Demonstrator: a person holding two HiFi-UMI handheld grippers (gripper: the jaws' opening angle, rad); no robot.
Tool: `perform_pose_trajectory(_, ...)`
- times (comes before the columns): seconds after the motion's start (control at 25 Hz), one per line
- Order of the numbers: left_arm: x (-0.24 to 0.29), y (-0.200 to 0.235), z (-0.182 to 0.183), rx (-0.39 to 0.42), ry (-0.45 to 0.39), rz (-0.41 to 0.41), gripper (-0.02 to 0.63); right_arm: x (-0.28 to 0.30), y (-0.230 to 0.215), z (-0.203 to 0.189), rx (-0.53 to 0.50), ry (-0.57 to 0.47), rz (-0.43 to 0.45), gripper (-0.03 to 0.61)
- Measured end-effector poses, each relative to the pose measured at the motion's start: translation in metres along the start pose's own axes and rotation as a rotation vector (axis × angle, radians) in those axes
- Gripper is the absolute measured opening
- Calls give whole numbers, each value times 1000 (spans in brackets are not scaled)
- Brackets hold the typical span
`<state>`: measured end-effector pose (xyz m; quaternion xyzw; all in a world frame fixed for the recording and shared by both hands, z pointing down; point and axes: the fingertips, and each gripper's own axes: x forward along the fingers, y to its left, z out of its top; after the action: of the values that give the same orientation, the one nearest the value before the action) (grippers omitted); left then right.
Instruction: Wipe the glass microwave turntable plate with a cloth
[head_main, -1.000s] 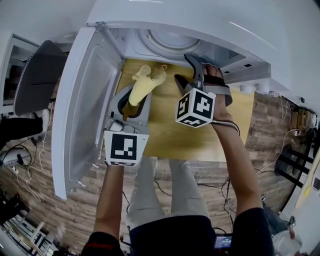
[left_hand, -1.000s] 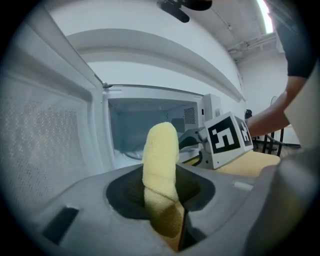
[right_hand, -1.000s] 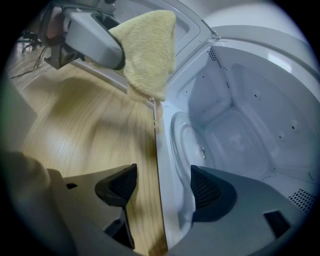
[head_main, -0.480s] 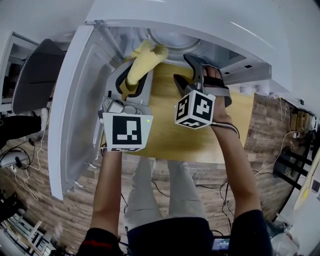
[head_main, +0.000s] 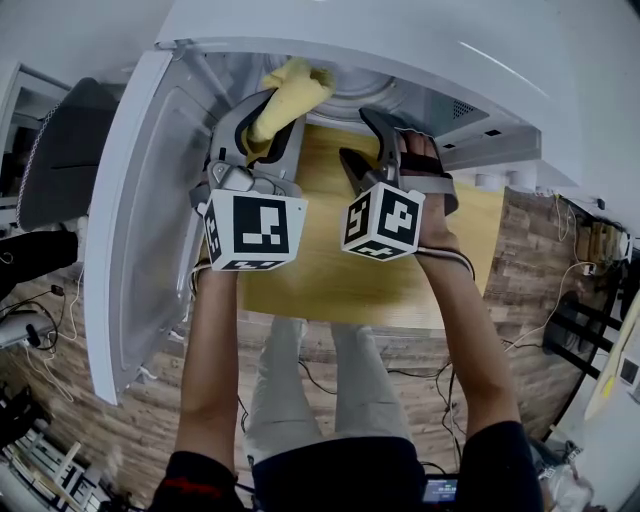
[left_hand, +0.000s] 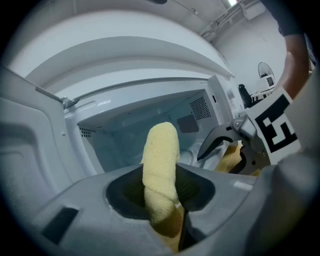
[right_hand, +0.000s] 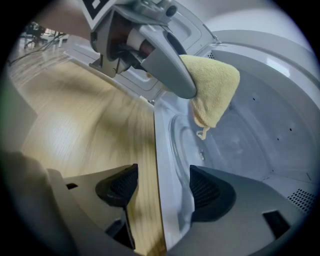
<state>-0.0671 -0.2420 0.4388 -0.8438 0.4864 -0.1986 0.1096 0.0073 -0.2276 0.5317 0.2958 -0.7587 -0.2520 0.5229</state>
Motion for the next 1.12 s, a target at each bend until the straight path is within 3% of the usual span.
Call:
perform_pose_trajectory(0.32, 29, -9, 9, 110, 9, -44, 123, 0, 0, 1, 2, -8, -2, 304)
perform_pose_trajectory(0.68, 50, -31, 0, 308, 51, -147, 123, 1, 0, 1, 9, -14, -4, 304)
perform_pose_trajectory(1.12, 70, -38, -1, 563, 117, -200, 123, 1, 0, 1, 8, -12, 1, 304)
